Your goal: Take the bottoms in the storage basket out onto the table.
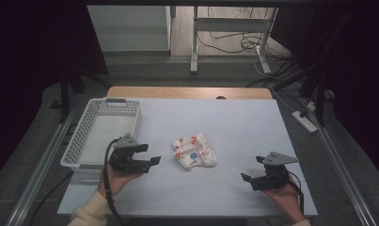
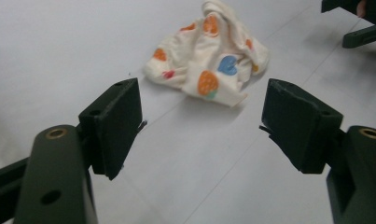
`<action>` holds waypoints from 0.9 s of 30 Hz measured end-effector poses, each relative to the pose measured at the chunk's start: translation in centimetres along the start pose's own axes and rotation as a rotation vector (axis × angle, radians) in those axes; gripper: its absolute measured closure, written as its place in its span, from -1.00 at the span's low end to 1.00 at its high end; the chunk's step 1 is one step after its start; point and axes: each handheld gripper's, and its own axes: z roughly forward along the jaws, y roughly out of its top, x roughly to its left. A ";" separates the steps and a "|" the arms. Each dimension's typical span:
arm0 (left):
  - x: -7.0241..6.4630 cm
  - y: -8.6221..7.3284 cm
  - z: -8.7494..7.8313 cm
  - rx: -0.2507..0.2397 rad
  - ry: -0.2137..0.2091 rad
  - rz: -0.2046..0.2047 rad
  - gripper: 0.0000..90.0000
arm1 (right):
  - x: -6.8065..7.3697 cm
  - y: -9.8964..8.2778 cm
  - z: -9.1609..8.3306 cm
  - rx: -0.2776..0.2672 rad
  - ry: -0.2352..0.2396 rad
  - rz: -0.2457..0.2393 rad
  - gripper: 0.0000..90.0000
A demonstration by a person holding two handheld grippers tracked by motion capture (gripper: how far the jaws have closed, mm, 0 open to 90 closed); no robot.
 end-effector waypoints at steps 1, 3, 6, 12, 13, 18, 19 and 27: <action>0.2 -0.3 -0.4 -0.005 0.004 -0.011 -0.39 | 0.0 0.0 0.0 0.000 0.000 -0.001 -0.83; 0.5 -0.8 -1.1 -0.014 0.013 -0.023 -0.39 | 0.0 0.0 0.0 0.001 -0.001 -0.003 -0.83; 0.8 -1.4 -2.1 -0.030 0.031 -0.030 -0.39 | 0.1 0.0 -0.1 0.001 -0.002 -0.008 -0.83; 1.3 -2.7 -3.3 -0.034 0.073 -0.017 -0.38 | 0.1 0.0 -0.1 0.001 -0.001 -0.007 -0.83; 1.4 -2.9 -3.5 -0.037 0.072 -0.020 -0.38 | 0.1 0.0 -0.1 0.001 -0.001 -0.007 -0.83; 1.7 -3.5 -4.1 -0.048 0.079 -0.040 -0.38 | 0.1 0.0 0.1 0.002 0.001 -0.007 -0.83; 1.8 -3.5 -4.2 -0.046 0.080 -0.041 -0.38 | 0.1 0.1 0.1 0.002 0.001 -0.007 -0.83; 1.6 -3.3 -4.4 -0.058 0.087 -0.042 -0.40 | 0.1 0.2 0.1 0.001 0.001 -0.015 -0.83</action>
